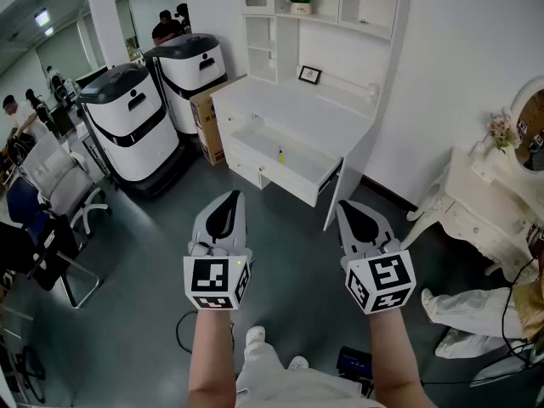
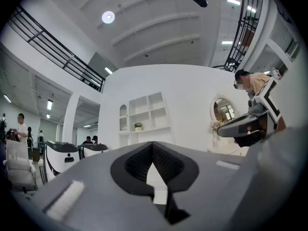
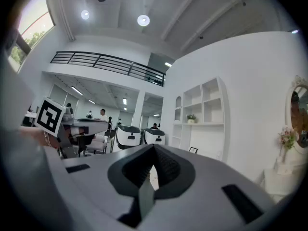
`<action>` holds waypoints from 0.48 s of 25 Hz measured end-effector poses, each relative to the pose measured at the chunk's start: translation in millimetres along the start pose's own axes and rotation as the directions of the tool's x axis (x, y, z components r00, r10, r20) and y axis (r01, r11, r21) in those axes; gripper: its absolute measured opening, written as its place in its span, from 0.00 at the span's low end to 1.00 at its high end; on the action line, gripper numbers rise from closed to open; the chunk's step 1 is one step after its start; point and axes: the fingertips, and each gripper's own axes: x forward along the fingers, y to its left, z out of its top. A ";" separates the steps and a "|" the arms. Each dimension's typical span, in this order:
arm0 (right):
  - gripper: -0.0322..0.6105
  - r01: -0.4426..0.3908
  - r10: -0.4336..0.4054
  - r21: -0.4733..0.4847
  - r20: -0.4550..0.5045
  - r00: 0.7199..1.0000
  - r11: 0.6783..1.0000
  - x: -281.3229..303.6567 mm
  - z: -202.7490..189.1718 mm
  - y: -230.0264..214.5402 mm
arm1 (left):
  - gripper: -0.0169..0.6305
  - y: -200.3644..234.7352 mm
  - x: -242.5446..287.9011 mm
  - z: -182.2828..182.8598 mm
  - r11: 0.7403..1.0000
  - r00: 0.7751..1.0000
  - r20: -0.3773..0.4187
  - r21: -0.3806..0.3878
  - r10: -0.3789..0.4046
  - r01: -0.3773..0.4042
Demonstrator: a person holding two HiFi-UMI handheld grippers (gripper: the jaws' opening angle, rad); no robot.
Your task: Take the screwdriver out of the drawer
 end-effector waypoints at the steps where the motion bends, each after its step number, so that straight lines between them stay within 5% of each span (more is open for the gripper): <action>1: 0.06 0.000 0.000 0.000 0.001 1.000 1.000 -2.8 0.8 -0.3 | 0.04 -2.0 -2.5 1.5 1.000 1.000 0.001 0.002 0.002 -0.002; 12: 0.06 -0.019 0.019 -0.001 0.003 1.000 1.000 -9.4 -4.3 -2.0 | 0.04 -7.3 -18.2 -2.2 0.999 0.999 -0.009 -0.001 0.037 -0.037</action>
